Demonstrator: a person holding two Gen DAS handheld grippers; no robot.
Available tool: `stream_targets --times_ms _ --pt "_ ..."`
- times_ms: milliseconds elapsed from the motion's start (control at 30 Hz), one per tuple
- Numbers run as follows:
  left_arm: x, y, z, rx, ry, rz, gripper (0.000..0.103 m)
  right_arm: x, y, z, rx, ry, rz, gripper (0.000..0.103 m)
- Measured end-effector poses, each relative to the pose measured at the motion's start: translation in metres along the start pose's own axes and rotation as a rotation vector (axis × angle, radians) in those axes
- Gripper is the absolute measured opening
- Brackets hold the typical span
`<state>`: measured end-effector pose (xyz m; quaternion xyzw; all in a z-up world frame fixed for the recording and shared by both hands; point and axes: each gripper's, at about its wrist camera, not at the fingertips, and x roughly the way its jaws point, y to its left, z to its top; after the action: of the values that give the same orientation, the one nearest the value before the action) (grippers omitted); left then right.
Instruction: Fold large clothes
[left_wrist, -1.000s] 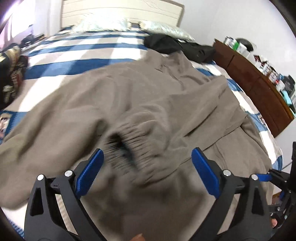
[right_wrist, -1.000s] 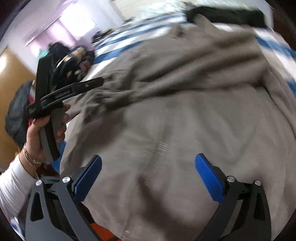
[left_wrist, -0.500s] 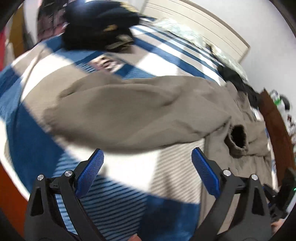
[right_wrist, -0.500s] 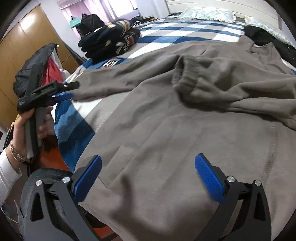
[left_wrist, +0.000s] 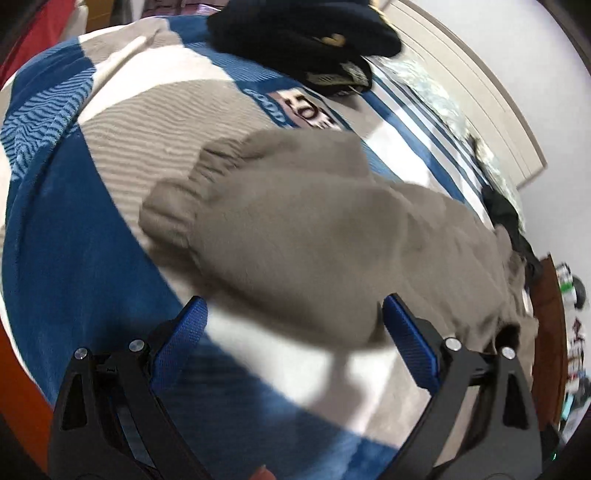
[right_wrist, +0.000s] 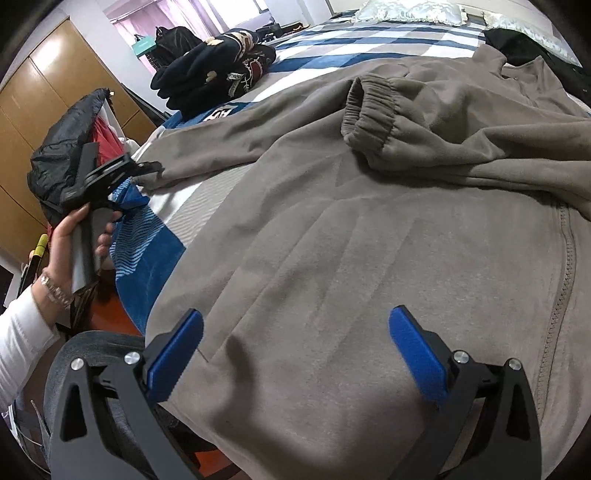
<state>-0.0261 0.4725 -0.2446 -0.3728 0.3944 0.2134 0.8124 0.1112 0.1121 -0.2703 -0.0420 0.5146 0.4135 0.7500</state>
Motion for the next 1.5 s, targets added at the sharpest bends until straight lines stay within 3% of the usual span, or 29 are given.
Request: stream_targets --times_ms 200,400,467,500,633,767,967,1067,1267,1500 --pt "0.013 0.007 0.020 -0.088 -0.010 0.013 0.093 0.002 -0.001 0.000 -0.012 0.006 -0.003 0.099" --pt "0.020 0.004 0.026 -0.113 -0.046 0.006 0.090 0.002 -0.003 -0.001 -0.005 0.005 0.000 0.099" --pt "0.020 0.003 0.027 -0.097 -0.058 0.019 0.060 0.001 -0.003 -0.002 -0.003 0.004 0.001 0.098" --pt "0.021 0.002 0.028 -0.081 -0.052 0.024 0.040 0.000 -0.003 -0.002 -0.002 0.003 0.000 0.098" --pt "0.012 -0.003 0.032 -0.059 -0.073 -0.044 0.031 -0.004 -0.007 -0.005 0.014 -0.013 0.007 0.098" --pt "-0.008 -0.028 0.035 0.020 -0.122 -0.052 0.029 -0.014 -0.013 -0.007 0.044 -0.037 0.013 0.098" --pt "-0.050 -0.100 0.046 0.176 -0.187 -0.117 0.027 -0.034 -0.029 -0.017 0.077 -0.083 0.007 0.098" --pt "-0.070 -0.160 0.045 0.291 -0.213 -0.153 0.027 -0.046 -0.042 -0.024 0.118 -0.105 0.011 0.098" --pt "-0.087 -0.266 0.036 0.411 -0.201 -0.248 0.027 -0.075 -0.069 -0.035 0.164 -0.150 0.000 0.098" --pt "-0.083 -0.393 -0.002 0.570 -0.155 -0.354 0.027 -0.112 -0.108 -0.043 0.245 -0.197 -0.038 0.098"
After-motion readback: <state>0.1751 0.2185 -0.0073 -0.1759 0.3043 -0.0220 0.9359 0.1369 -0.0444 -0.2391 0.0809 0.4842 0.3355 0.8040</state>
